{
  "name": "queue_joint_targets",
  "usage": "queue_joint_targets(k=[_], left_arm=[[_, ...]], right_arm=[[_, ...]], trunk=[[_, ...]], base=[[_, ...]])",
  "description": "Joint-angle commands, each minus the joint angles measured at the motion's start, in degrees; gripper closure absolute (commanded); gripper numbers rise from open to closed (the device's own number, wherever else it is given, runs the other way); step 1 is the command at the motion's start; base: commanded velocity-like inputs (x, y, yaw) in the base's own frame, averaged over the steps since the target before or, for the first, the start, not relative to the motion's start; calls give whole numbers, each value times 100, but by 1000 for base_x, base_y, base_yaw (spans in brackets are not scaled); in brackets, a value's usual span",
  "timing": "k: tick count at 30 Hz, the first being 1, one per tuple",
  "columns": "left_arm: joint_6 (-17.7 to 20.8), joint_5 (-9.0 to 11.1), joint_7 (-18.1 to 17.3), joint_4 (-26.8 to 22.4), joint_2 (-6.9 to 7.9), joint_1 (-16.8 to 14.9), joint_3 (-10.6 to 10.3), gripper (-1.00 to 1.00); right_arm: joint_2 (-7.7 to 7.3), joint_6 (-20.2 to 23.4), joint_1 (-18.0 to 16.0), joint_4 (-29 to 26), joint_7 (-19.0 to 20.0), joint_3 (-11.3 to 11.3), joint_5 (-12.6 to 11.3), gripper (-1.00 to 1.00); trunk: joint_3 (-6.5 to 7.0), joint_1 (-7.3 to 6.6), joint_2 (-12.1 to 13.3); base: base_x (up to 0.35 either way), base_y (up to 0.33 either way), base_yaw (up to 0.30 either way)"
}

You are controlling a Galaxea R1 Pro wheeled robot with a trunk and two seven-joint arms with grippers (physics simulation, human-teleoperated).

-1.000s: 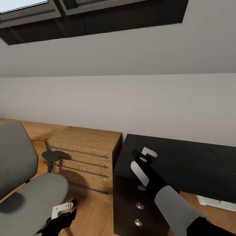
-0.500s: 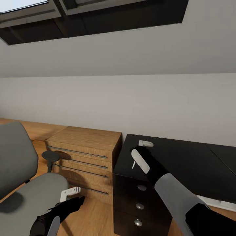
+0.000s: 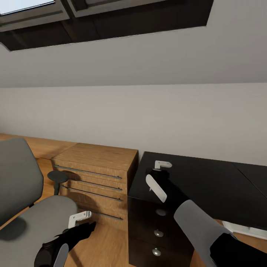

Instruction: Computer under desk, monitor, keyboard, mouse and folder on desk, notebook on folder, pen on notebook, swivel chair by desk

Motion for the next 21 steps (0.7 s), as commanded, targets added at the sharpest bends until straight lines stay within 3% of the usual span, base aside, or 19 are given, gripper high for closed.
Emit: queue_joint_targets(k=[1,13,15,16,21], left_arm=[[23,59,42,-6,-2,-5,7,-100],[-23,27,51,18,0,-4,-22,-100],[-26,26,51,32,-2,-5,-27,-100],[-28,25,49,43,-6,-5,-34,-100],[-35,31,51,-30,-81,-7,52,-100]], right_arm=[[-4,3,-1,-5,-42,33,-17,-100],[-12,-91,89,15,-7,91,42,-100],[-16,-93,111,49,5,93,87,-100],[-19,-103,135,135,13,99,310,-100],[-149,-158,87,294,174,-54,397,-100]], trunk=[[-7,-1,-4],[-8,-1,-4],[-8,-1,-4],[-8,-1,-4],[-9,0,-4]], base=[[0,0,91],[30,2,170],[214,42,44],[285,22,13],[0,0,0]])
